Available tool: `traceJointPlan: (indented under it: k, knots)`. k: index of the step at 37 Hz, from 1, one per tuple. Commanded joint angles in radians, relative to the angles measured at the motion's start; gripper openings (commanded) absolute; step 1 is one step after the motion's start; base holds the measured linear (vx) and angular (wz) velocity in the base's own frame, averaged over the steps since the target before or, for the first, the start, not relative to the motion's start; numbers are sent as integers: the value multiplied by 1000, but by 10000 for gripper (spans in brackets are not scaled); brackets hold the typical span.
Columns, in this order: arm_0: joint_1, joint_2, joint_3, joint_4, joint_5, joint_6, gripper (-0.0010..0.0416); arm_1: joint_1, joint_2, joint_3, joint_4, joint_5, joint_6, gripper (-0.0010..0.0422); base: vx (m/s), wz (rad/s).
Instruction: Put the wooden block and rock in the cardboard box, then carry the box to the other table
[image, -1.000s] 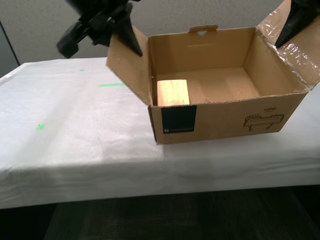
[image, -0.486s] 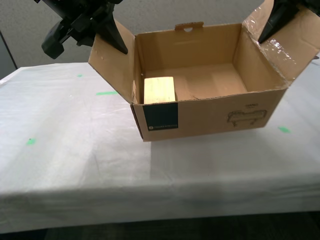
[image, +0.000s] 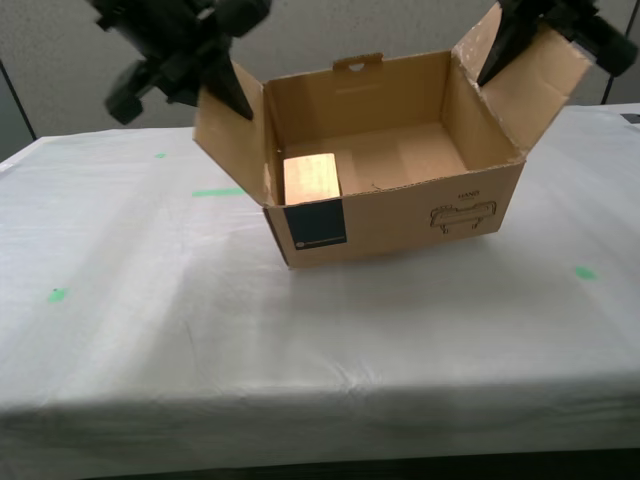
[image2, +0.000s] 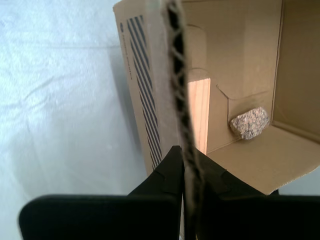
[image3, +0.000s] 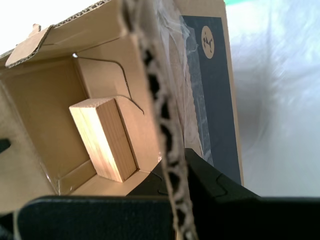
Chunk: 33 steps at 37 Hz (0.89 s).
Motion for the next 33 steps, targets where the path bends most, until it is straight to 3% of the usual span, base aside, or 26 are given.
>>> traceJointPlan:
  k: [1,14,28,33]
  knots:
    - [-2,101,97,0,12,2,-1,3,103,104,-5,5,26,-1,-17,2]
    - [-4,317,328,-30,15,-24,-1,52,341,418,-135,2,85,-1,-1,0]
    - [-7,453,423,-26,16,-23,-1,164,363,430,-138,-16,98,-1,0,0]
    - [-7,461,436,-18,16,21,-1,166,396,431,-126,-14,102,-1,0,0]
